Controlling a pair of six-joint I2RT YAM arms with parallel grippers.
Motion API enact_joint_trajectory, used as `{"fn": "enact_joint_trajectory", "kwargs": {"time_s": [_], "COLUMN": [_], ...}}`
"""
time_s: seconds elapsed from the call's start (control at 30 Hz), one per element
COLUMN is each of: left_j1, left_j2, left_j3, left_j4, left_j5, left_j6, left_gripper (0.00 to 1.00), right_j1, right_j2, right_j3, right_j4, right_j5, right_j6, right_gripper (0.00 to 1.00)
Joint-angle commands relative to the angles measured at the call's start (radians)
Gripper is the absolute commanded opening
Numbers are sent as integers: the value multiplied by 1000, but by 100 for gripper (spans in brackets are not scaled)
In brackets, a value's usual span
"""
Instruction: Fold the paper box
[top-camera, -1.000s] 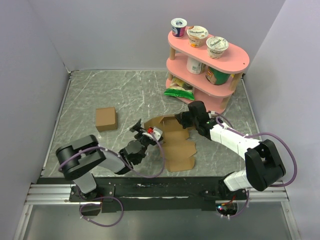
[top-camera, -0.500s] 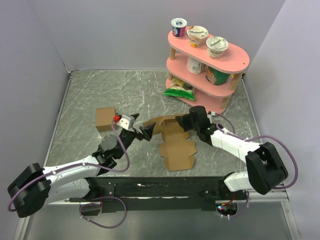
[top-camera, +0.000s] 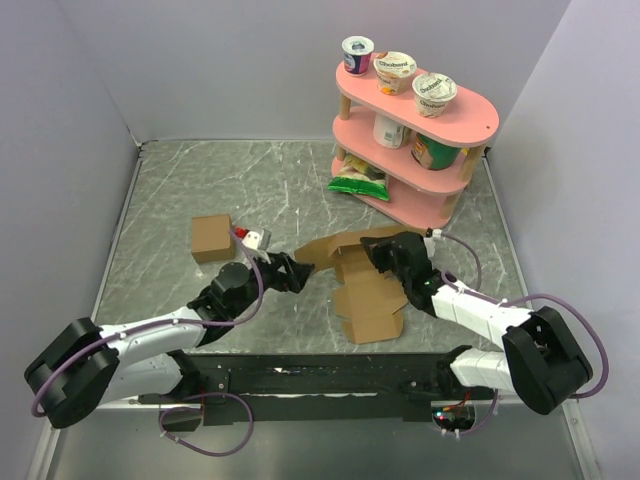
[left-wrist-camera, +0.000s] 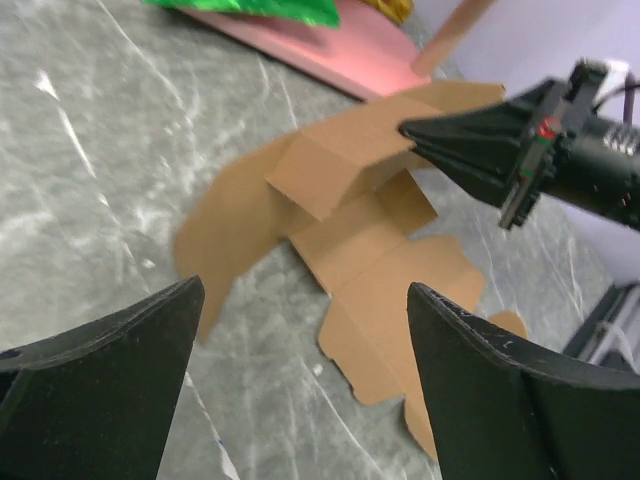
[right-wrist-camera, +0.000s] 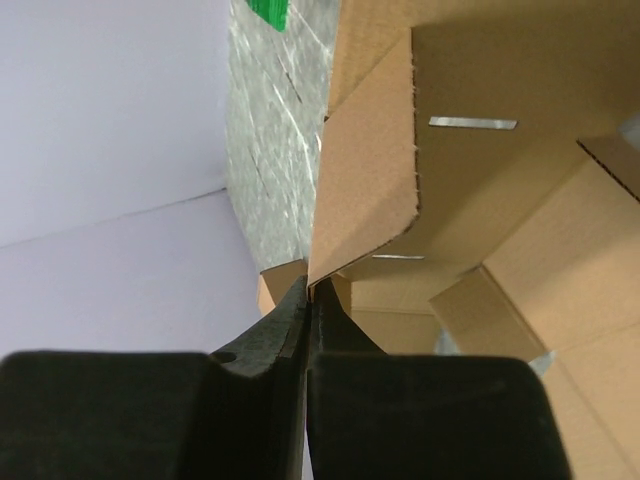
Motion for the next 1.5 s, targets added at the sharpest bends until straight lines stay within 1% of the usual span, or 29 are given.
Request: {"fn": "enact_joint_trajectory", "kwargs": {"time_s": [0.0, 0.03, 0.07, 0.1, 0.13, 0.2, 0.3, 0.33, 0.4, 0.43, 0.47, 0.53, 0.63, 0.8, 0.9, 1.0, 1.03, 1.2, 1.3, 1.47], "left_j1": [-85, -100, -114, -128, -129, -128, -126, -125, -113, -105, -100, -94, -94, -93, -93, -94, -94, -94, -93, -94], "left_j2": [50, 85, 102, 121, 151, 185, 285, 350, 416, 476, 499, 545, 578, 636, 676, 690, 682, 612, 602, 616], "left_j3": [39, 45, 56, 60, 65, 65, 111, 128, 155, 164, 169, 186, 238, 289, 330, 350, 344, 251, 234, 211], "left_j4": [-21, -16, -7, -4, 4, 27, 82, 93, 172, 201, 252, 278, 252, 235, 209, 171, 165, 215, 195, 225], "left_j5": [-8, -12, -12, -19, -22, -28, 50, 65, 109, 113, 132, 140, 137, 123, 128, 123, 123, 26, 13, 8], "left_j6": [-24, -34, -50, -98, -129, -203, -237, -246, -274, -281, -292, -283, -251, -217, -208, -208, -205, -203, -222, -240], "left_gripper": [88, 87, 84, 82, 75, 72, 71, 69, 64, 59, 57, 54, 49, 46, 41, 41, 41, 44, 45, 45], "right_j1": [5, 5, 5, 3, 5, 5, 5, 5, 6, 5, 5, 6, 5, 5, 6, 5, 5, 5, 3, 5], "right_j2": [-31, -32, -31, -32, -34, -43, -52, -52, -49, -46, -44, -38, -29, -15, -6, 2, 3, 11, 12, 9], "right_j3": [-27, -22, -21, -16, -19, -31, -37, -40, -45, -47, -45, -44, -50, -48, -47, -51, -51, -54, -54, -57], "right_j4": [83, 78, 72, 65, 66, 72, 68, 69, 80, 86, 86, 89, 98, 97, 100, 107, 109, 118, 112, 111], "right_j5": [35, 42, 42, 39, 39, 39, 40, 39, 34, 28, 28, 25, 25, 22, 16, 8, 8, 0, -3, -1], "right_j6": [-48, -55, -61, -53, -52, -44, -48, -47, -38, -38, -35, -39, -29, -29, -21, -9, -9, -1, 2, 2], "right_gripper": [0, 0, 0, 0, 0, 0, 0, 0, 0, 0, 0, 0, 0, 0, 0, 0, 0, 0, 0, 0]}}
